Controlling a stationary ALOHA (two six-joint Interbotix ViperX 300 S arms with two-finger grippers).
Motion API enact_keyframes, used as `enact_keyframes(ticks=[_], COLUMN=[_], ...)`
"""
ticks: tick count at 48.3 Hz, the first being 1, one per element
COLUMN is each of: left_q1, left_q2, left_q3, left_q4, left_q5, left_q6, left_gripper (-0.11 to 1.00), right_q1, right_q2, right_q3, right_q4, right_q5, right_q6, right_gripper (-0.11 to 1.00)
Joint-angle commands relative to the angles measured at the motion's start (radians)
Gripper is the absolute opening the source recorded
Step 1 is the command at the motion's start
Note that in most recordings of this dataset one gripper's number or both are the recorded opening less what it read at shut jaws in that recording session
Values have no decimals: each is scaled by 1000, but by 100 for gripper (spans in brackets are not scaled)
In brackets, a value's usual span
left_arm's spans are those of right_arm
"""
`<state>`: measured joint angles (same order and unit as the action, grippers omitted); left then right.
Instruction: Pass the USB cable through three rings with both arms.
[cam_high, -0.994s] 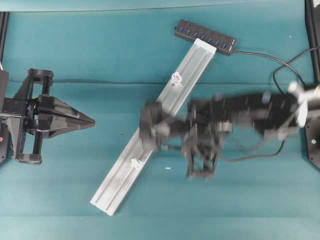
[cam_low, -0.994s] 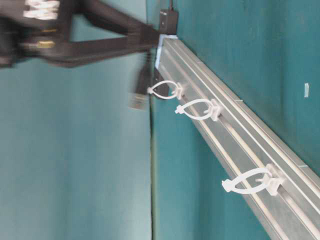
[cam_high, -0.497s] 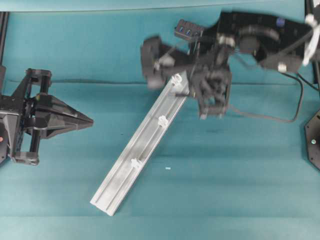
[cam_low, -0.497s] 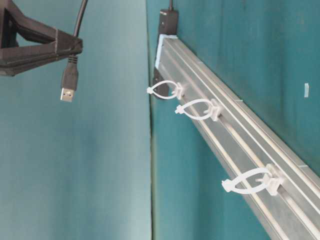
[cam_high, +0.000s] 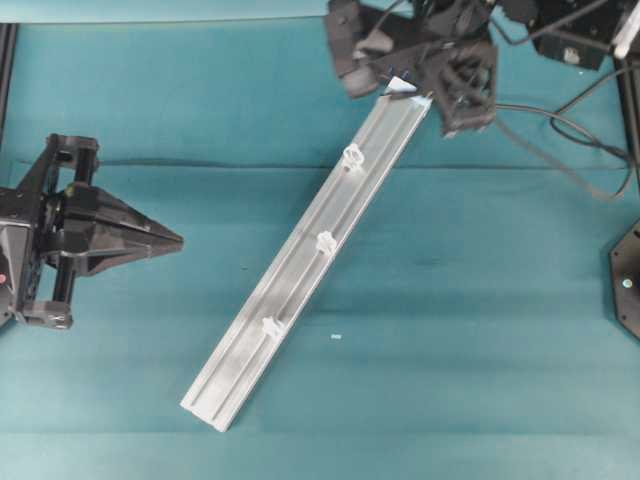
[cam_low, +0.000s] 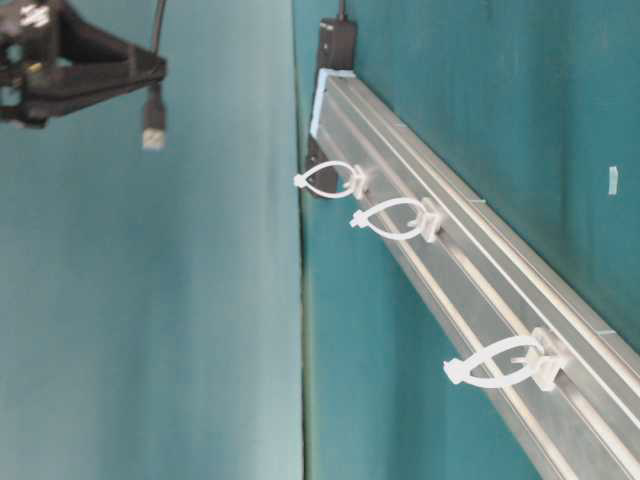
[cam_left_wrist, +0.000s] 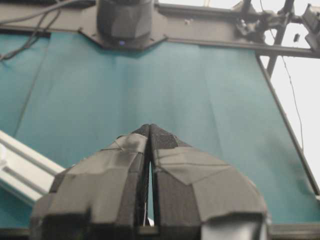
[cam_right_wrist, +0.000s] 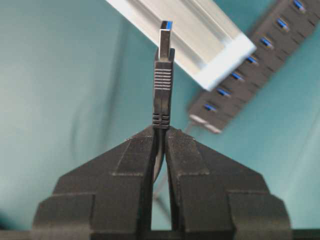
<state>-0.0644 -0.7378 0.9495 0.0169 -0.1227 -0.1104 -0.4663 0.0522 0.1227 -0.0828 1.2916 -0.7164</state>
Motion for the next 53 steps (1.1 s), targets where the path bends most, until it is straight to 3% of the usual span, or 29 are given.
enact_keyframes(ticks=[1, 13, 20, 29, 42, 53], left_q1=[-3, -3, -2, -2, -3, -2], left_q2=[-21, -55, -60, -46, -40, -29], left_q3=[-29, -46, -48, -57, -71, -74], left_q4=[3, 3, 3, 3, 3, 2], left_q5=[-5, -5, -5, -5, -5, -5], left_q6=[-3, -3, -3, -8, -14, -14], left_gripper=[-1, -1, -1, -1, -1, -1], right_q1=[-29, -101, -123, -129, -115, -84], right_q2=[3, 12, 34, 89, 147, 176], right_q3=[29, 140, 155, 133, 135, 129], right_q4=[-6, -6, -3, 12, 86, 92], right_q5=[-49, -241, -272, -302, -365, -410], right_q6=[-75, -342, -468, -503, -617, -627], right_gripper=[7, 7, 7, 7, 7, 7])
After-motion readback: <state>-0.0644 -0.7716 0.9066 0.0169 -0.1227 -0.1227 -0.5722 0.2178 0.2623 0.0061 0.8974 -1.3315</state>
